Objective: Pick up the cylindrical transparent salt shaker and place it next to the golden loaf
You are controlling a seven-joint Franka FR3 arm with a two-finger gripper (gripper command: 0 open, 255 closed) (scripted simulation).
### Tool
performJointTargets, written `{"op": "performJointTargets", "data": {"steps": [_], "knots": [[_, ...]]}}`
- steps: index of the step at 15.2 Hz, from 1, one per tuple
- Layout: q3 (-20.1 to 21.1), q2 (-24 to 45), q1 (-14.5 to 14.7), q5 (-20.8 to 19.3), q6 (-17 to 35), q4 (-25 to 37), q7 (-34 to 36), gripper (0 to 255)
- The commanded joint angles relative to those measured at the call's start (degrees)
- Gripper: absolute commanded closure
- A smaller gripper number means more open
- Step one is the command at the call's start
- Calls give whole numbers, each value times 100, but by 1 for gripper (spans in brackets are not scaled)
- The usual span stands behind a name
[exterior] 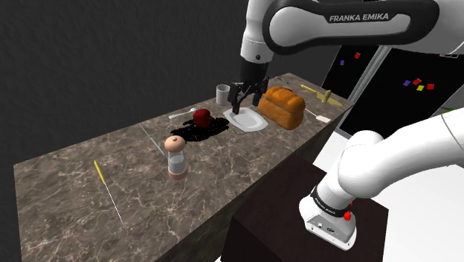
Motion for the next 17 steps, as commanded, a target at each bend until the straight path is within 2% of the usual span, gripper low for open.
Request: {"op": "performJointTargets", "data": {"steps": [1,9,17], "knots": [[218,308,41,40,285,99,259,0],[958,1788,104,-224,1233,838,1292,0],[1443,3533,283,-1133,1747,2089,2519,0]]}}
